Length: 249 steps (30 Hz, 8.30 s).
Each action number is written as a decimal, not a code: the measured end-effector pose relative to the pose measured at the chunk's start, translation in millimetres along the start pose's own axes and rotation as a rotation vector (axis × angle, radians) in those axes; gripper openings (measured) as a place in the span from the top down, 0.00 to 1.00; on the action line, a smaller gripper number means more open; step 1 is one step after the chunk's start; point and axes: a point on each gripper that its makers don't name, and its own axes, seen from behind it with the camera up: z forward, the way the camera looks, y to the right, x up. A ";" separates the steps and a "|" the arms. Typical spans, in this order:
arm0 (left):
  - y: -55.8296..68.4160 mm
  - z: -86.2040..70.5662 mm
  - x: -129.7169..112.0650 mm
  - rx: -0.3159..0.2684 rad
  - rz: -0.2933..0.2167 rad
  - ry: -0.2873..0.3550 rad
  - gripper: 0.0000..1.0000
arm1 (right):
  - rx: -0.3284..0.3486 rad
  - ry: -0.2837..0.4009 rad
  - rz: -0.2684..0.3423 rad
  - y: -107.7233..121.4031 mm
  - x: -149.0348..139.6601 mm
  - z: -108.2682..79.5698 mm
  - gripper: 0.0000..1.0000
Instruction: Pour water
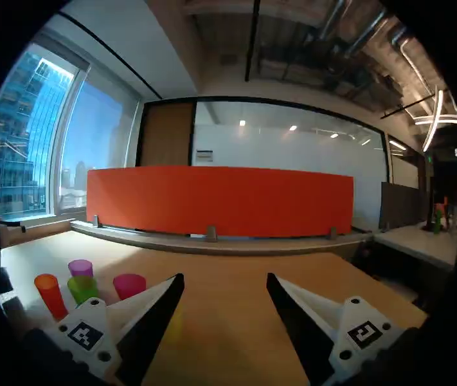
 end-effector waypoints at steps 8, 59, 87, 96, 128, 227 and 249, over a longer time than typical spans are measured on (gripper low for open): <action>5.0 6.2 38.3 -0.026 -0.007 -0.016 0.03 | 0.020 0.003 -0.007 -1.0 40.9 4.3 0.01; 95.6 -2.2 153.3 -0.498 0.025 -0.029 0.03 | 0.458 -0.014 -0.016 -72.7 122.3 -12.1 0.01; 125.4 3.1 114.3 -0.696 0.075 -0.174 0.03 | 0.659 -0.110 -0.058 -99.8 96.7 -32.7 0.01; 137.2 9.5 80.4 -0.749 0.116 -0.247 0.03 | 0.700 -0.152 -0.089 -110.2 73.5 -37.1 0.01; 162.8 27.2 -13.6 -0.832 0.194 -0.426 0.03 | 0.799 -0.299 -0.118 -144.4 -17.2 -35.8 0.01; 212.5 61.1 -113.3 -0.877 0.336 -0.636 0.03 | 0.825 -0.422 -0.189 -164.1 -108.6 -21.6 0.08; 223.8 72.9 -128.8 -0.853 0.376 -0.648 0.08 | 0.815 -0.406 -0.191 -150.9 -106.5 -31.4 0.09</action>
